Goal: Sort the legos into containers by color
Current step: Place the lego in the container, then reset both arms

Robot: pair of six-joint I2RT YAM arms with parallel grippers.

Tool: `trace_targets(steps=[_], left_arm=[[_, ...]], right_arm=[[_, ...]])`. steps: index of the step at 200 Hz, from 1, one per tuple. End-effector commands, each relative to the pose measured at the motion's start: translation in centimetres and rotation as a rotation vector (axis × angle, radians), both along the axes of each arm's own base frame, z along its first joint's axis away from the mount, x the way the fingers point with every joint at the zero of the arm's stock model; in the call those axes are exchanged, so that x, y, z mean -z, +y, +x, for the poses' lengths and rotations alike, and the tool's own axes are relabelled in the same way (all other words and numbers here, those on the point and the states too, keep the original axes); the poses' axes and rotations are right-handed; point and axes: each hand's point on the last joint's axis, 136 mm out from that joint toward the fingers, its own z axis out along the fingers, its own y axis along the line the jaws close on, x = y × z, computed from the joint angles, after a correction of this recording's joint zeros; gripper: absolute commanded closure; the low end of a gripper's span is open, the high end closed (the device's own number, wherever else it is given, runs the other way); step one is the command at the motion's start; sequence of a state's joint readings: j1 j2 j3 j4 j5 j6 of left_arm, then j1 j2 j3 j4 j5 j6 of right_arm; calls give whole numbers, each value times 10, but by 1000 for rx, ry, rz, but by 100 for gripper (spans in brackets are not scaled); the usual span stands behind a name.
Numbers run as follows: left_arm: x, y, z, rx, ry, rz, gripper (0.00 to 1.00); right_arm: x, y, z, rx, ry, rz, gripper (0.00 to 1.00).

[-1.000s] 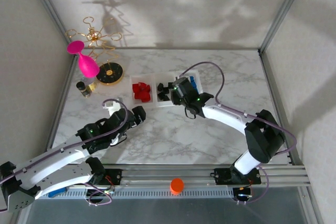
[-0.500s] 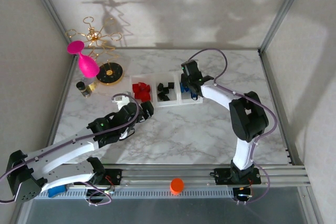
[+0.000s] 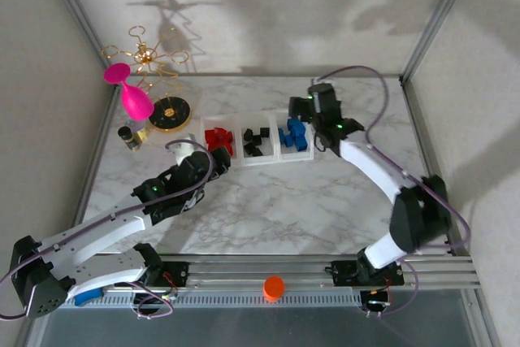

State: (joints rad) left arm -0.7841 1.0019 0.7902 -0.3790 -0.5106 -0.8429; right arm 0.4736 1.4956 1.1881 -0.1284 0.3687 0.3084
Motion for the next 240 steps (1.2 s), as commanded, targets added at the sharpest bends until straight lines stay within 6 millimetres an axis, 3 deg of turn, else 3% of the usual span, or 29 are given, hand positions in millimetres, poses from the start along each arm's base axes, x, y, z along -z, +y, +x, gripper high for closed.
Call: trace_targets(steps=[1,21,42,56,71,89,107,130,153,158,179,197,218,240], left_arm=[[-30,52,12,-188,-107,131,0],[-38,100,17,-378,-173,258,1],[-26,136,25,-482,-211,328,1],[-11,158,27,-537,-225,391,0],[9,180,33,-571,-228,401,1],[32,189,45,-537,-268,384,1],[39,181,53,-473,-323,428,0],[42,171,57,-380,-402,457,0],[58,164,63,-289,-430,464,0],[60,161,65,-265,-445,466,0],[62,161,69,-208,-447,420,0],[70,144,73,-98,-473,436,1],[77,159,91,-142,-404,393,1],[80,160,91,-133,-389,381,1]], right_arm=[[-11,-63,-13,178,-72,1,1],[0,-125,-29,365,-133,-46,1],[29,-184,-47,535,-140,-85,1],[46,-210,-56,595,-158,-104,1],[61,-224,-62,613,-196,-114,1],[77,-217,-62,526,-268,-115,1],[90,-213,-62,468,-299,-99,1],[91,-201,-58,378,-358,-92,1],[101,-185,-54,280,-381,-92,1],[111,-181,-63,248,-378,-98,1],[113,-170,-66,183,-404,-101,1],[118,-167,-61,156,-372,-99,1],[118,-168,-60,153,-368,-95,1],[117,-168,-60,155,-371,-97,1]])
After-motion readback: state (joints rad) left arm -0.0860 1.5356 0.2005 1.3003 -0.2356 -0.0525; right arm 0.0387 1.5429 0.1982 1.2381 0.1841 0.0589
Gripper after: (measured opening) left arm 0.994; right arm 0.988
